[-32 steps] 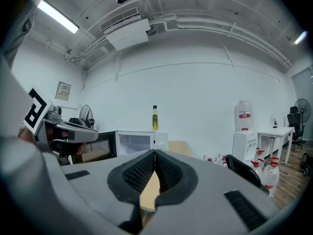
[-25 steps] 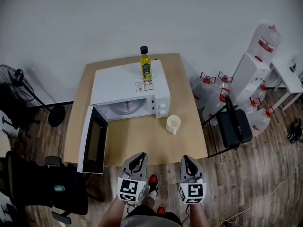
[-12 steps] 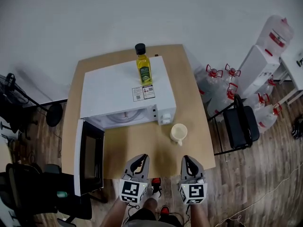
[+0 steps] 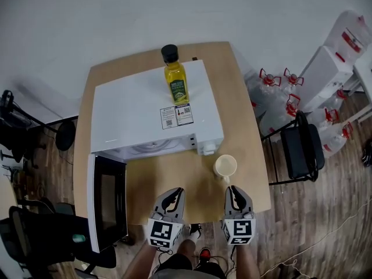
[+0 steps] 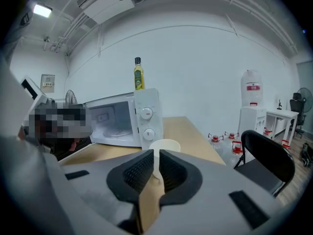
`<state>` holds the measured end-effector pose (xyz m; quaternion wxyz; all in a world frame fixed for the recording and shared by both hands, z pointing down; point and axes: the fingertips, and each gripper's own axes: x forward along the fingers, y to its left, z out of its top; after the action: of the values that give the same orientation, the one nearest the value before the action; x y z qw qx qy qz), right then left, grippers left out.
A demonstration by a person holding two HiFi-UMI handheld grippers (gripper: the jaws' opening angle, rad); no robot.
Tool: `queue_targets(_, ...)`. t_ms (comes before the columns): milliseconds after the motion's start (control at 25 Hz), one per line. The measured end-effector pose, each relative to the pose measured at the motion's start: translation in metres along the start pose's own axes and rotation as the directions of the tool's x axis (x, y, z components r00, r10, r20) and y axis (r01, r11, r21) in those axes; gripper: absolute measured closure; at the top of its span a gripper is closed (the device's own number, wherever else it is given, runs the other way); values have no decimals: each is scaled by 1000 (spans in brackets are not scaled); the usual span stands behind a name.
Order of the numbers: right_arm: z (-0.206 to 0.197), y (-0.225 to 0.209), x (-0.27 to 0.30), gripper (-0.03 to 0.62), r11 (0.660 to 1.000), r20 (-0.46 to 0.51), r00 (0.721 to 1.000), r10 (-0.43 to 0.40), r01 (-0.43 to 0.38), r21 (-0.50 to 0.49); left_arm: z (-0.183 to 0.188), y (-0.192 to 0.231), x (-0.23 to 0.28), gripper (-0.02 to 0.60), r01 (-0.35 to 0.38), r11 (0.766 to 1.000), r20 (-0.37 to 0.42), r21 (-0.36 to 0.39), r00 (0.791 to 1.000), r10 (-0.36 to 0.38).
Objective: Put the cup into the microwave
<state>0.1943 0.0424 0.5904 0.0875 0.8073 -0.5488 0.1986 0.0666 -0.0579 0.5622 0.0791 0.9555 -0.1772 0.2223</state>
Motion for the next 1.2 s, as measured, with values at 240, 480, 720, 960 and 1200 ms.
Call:
queue_targets(240, -26, -4, 23, 464, 1000, -88, 996, 25, -24, 18, -20, 6, 13, 549, 15, 1000, -53, -9, 998, -16)
queue_targets(480, -48, -8, 46, 424, 1000, -138, 990, 17, -14, 27, -32, 11, 25, 549, 20, 1000, -80, -17, 997, -21)
queue_targets(720, -59, -15, 61, 425, 999, -150, 989, -2, 9, 46, -40, 16, 34, 549, 14, 1000, -102, -28, 995, -17)
queue_targets(960, -61, -21, 64, 531, 998, -147, 988, -41, 47, 36, -46, 18, 37, 549, 17, 999, -115, -35, 993, -21)
queue_targets(1200, -60, -21, 65, 543, 998, -135, 989, -55, 54, -8, -45, 21, 38, 549, 13, 999, -111, -36, 994, -17)
